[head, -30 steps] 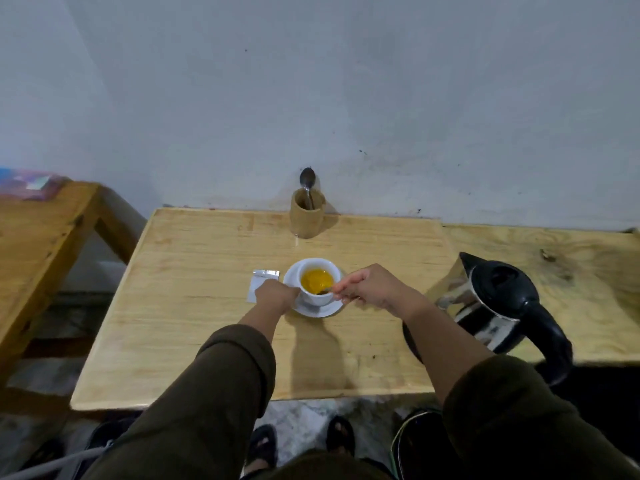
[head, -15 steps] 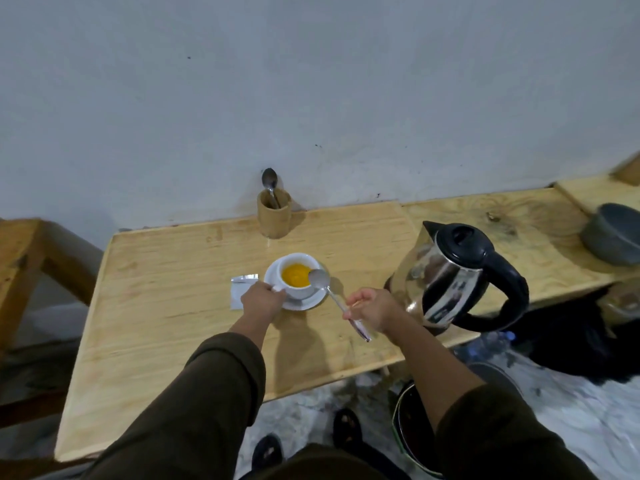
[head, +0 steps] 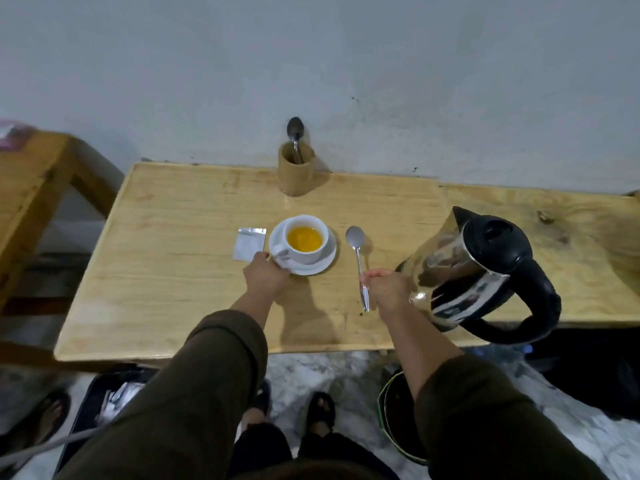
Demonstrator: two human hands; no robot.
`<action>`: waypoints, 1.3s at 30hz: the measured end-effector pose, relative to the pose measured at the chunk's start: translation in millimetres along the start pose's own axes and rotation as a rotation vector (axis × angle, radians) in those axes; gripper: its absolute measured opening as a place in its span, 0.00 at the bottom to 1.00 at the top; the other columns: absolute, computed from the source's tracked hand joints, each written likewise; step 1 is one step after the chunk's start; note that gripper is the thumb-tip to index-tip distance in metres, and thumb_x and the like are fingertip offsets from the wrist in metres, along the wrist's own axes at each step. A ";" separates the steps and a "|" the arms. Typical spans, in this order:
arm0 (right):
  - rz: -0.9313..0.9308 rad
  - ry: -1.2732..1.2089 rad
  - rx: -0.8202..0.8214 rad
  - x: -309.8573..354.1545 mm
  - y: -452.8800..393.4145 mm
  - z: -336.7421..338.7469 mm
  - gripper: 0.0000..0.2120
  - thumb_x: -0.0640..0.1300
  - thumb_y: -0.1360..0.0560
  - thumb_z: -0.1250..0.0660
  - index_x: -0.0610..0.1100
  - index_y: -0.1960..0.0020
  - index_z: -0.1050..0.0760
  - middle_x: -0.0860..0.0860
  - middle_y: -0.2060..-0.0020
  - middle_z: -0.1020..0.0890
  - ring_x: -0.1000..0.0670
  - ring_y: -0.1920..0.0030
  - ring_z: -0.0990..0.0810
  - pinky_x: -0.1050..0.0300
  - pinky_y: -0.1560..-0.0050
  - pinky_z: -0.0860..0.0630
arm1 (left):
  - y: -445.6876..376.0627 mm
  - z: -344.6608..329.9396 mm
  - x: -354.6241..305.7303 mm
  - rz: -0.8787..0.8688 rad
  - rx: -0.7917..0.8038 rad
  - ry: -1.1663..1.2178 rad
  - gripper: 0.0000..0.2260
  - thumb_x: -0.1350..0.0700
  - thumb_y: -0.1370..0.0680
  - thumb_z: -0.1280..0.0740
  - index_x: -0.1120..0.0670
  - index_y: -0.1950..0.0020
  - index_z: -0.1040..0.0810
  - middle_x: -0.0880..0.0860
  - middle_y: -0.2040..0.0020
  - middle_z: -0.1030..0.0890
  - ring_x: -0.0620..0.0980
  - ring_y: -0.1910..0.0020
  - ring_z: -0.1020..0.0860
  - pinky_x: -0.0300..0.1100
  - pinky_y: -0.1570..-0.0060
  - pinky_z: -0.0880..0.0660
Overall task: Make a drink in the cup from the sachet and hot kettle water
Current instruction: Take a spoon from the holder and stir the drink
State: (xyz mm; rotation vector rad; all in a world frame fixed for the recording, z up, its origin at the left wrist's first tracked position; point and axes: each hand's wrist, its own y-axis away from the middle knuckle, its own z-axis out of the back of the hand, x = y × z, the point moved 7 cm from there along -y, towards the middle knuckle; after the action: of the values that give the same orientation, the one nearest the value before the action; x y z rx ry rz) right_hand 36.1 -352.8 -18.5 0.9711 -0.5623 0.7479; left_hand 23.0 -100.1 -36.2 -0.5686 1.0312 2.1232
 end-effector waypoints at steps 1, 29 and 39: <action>-0.007 0.028 0.017 -1.1 -6.3 -4.5 0.13 0.37 0.29 0.29 0.48 0.70 0.25 0.49 0.64 0.21 0.49 0.61 0.23 0.61 0.58 0.28 | 1.3 -1.8 0.5 0.002 -0.011 -0.010 0.26 0.51 0.25 0.31 0.59 0.30 0.31 0.59 0.36 0.21 0.58 0.34 0.26 0.45 0.37 0.30; 0.115 0.819 0.132 10.2 -48.0 -32.4 0.15 0.49 0.24 0.35 0.38 0.48 0.20 0.43 0.54 0.18 0.44 0.48 0.18 0.62 0.72 0.35 | 8.4 -15.1 6.8 0.066 -0.175 0.049 0.24 0.53 0.24 0.32 0.55 0.29 0.31 0.53 0.40 0.17 0.52 0.33 0.25 0.43 0.32 0.34; 0.101 0.798 0.061 8.5 -44.4 -29.1 0.16 0.49 0.22 0.37 0.36 0.49 0.19 0.44 0.58 0.19 0.44 0.54 0.19 0.63 0.78 0.42 | 8.9 -14.3 6.0 0.061 -0.113 0.050 0.24 0.54 0.24 0.34 0.55 0.29 0.32 0.54 0.38 0.18 0.54 0.33 0.26 0.43 0.35 0.31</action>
State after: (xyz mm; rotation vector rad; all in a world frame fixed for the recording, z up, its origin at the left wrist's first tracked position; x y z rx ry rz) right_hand 78.6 -340.3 -48.9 0.6236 0.1123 1.1612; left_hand 13.5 -113.1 -44.0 -0.6546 0.9714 2.2423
